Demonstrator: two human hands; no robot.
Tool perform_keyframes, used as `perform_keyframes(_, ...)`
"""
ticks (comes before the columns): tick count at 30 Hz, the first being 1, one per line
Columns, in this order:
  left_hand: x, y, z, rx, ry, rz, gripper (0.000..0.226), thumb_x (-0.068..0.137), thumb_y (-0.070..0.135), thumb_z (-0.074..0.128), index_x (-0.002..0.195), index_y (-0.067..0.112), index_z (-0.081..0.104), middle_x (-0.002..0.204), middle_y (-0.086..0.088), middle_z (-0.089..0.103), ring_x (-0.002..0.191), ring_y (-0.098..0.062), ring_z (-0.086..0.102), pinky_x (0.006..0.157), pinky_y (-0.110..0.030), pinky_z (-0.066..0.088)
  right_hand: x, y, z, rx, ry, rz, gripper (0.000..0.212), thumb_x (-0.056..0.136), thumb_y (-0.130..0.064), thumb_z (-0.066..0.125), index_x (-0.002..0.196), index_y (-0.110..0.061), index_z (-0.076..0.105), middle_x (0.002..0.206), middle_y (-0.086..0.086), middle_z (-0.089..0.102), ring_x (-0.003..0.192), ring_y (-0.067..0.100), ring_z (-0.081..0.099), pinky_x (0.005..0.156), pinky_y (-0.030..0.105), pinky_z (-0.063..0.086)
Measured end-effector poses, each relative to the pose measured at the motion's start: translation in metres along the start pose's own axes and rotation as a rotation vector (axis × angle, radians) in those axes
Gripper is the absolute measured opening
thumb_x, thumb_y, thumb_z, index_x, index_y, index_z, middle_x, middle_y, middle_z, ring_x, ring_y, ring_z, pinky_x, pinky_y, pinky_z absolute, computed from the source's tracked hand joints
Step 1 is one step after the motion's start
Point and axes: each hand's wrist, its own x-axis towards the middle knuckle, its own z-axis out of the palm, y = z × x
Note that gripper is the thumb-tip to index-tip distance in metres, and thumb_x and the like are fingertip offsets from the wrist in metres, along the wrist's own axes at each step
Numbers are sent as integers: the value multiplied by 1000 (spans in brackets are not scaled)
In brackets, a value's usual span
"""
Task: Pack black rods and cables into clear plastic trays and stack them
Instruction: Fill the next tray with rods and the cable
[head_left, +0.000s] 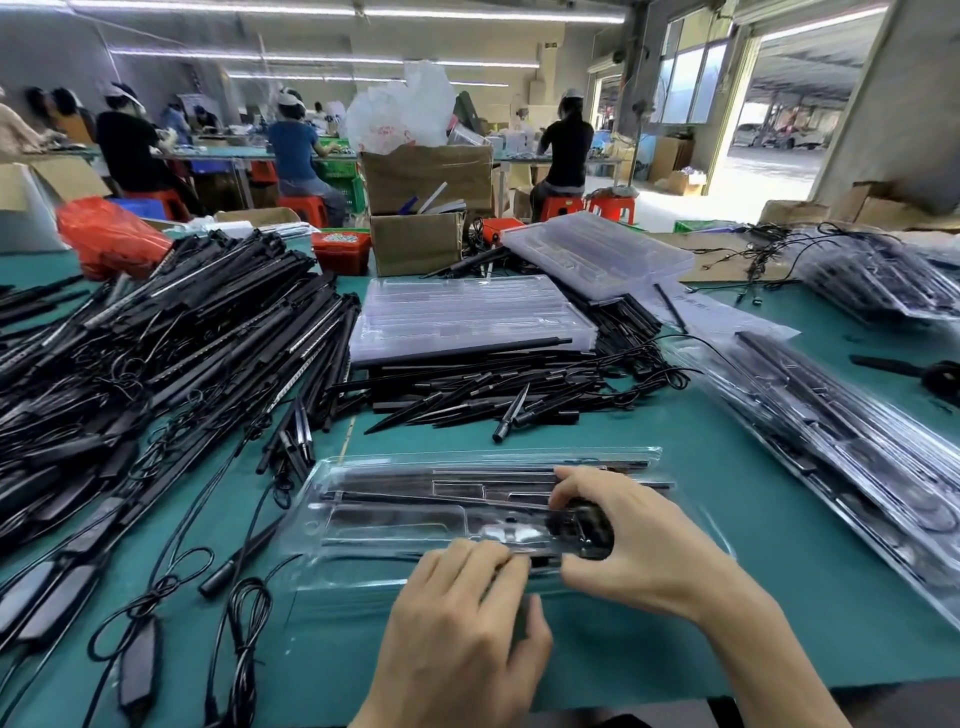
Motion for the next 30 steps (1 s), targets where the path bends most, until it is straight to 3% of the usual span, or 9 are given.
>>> perform_keyframes(6, -9, 1, 1, 3, -141, -67, 39, 75, 36, 64, 98, 10, 81, 102, 0, 77, 93, -17, 73, 91, -34, 49, 4, -1, 4, -112, 22, -25, 42, 71, -43, 62, 110, -29, 58, 117, -16, 58, 110, 7, 54, 93, 24, 44)
perform_keyframes(10, -8, 5, -4, 65, -386, -234, 59, 75, 54, 55, 106, 11, 79, 114, -6, 75, 104, -22, 72, 89, -36, 41, 6, 1, 9, -166, 58, -25, 36, 76, -46, 64, 108, -32, 55, 111, -20, 55, 105, 5, 50, 91, 24, 42)
perform_keyframes(13, -6, 5, -6, 107, -501, -252, 72, 79, 64, 46, 117, 10, 75, 128, -9, 68, 120, -28, 64, 98, -40, 36, 6, 0, 14, -195, 91, -33, 26, 84, -44, 63, 105, -32, 53, 105, -19, 52, 100, 6, 47, 84, 23, 36)
perform_keyframes(17, 7, 5, -12, 111, -678, -354, 85, 81, 78, 34, 123, 14, 72, 137, -4, 63, 125, -23, 61, 105, -40, 38, 7, -5, 19, -242, 121, -21, 18, 90, -36, 60, 105, -29, 52, 106, -16, 51, 103, 11, 47, 88, 29, 37)
perform_keyframes(18, 9, 4, -13, 86, -721, -364, 91, 81, 81, 30, 132, 13, 65, 147, -4, 53, 135, -23, 52, 110, -39, 31, 8, -6, 20, -242, 134, -15, 17, 90, -34, 60, 105, -29, 53, 105, -15, 52, 103, 13, 48, 88, 30, 38)
perform_keyframes(20, 9, 2, -8, 38, -710, -310, 105, 78, 89, 15, 156, 19, 28, 168, 4, 3, 155, -17, 6, 123, -35, -1, 7, -8, 21, -256, 149, -13, 16, 90, -29, 59, 105, -28, 54, 105, -14, 53, 103, 14, 50, 86, 32, 39)
perform_keyframes(22, 7, -1, -7, -58, -732, -353, 109, 69, 94, 3, 157, 30, 0, 161, 15, -30, 149, -8, -27, 117, -30, -20, 7, -9, 22, -264, 163, -4, 21, 88, -22, 61, 109, -26, 58, 106, -13, 58, 103, 16, 54, 85, 33, 42)
perform_keyframes(28, 6, 2, -6, -54, -719, -395, 113, 63, 97, 1, 156, 32, 1, 164, 16, -22, 151, -8, -20, 113, -27, -20, 5, -14, 24, -270, 190, 26, 28, 77, -12, 68, 103, -21, 63, 102, -8, 63, 98, 22, 59, 80, 35, 45)
perform_keyframes(30, 11, 3, -9, -3, -737, -373, 112, 71, 95, 10, 157, 24, 25, 168, 7, 7, 155, -16, 6, 122, -30, -6, 4, -15, 26, -265, 207, 40, 29, 75, -10, 68, 102, -21, 63, 102, -7, 62, 98, 23, 59, 81, 36, 46)
